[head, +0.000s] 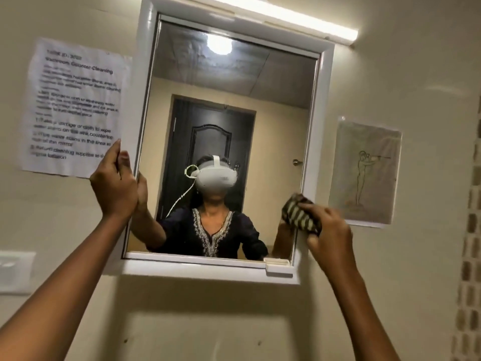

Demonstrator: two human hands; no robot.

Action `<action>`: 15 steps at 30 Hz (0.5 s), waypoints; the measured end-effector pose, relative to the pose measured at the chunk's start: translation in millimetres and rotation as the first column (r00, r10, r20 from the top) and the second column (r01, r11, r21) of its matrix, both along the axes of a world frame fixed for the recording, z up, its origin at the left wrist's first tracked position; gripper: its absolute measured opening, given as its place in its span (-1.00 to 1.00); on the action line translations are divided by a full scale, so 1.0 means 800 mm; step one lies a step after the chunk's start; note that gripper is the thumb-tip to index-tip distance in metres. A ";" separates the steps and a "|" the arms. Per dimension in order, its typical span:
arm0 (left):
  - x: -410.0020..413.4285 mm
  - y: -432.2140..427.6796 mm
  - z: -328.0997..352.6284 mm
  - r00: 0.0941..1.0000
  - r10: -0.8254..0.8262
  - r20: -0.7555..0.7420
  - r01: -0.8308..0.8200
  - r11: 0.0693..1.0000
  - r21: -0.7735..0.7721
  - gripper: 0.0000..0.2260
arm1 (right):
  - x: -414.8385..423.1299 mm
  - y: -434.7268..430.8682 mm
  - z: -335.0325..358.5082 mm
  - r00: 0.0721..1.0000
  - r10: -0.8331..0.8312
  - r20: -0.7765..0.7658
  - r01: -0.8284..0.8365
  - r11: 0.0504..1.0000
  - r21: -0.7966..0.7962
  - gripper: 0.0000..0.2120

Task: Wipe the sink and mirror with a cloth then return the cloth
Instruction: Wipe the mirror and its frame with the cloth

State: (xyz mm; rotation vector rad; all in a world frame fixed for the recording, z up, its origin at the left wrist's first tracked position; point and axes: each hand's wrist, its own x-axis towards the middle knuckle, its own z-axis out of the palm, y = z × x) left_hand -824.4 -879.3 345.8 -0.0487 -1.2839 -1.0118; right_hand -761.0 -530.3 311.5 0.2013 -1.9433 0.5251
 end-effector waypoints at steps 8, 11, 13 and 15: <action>0.001 0.002 0.001 0.999 0.020 0.031 -0.020 1.000 0.010 -0.64 | -0.012 -0.036 -0.158 0.998 -0.057 -0.008 0.044 0.850 -0.525 -0.62; 0.001 0.001 0.003 0.999 0.018 0.038 -0.018 1.000 0.013 -0.64 | -0.025 -0.073 -0.172 0.995 -0.025 -0.094 -0.055 0.650 -0.758 -0.64; 0.000 0.001 0.003 0.999 0.014 0.043 -0.014 1.000 0.016 -0.64 | -0.034 -0.097 -0.173 0.987 -0.003 -0.160 -0.135 0.518 -0.845 -0.62; -0.001 0.000 0.003 0.999 0.013 0.038 -0.013 1.000 0.014 -0.64 | -0.042 -0.124 -0.176 0.981 0.017 -0.195 -0.181 0.457 -0.871 -0.57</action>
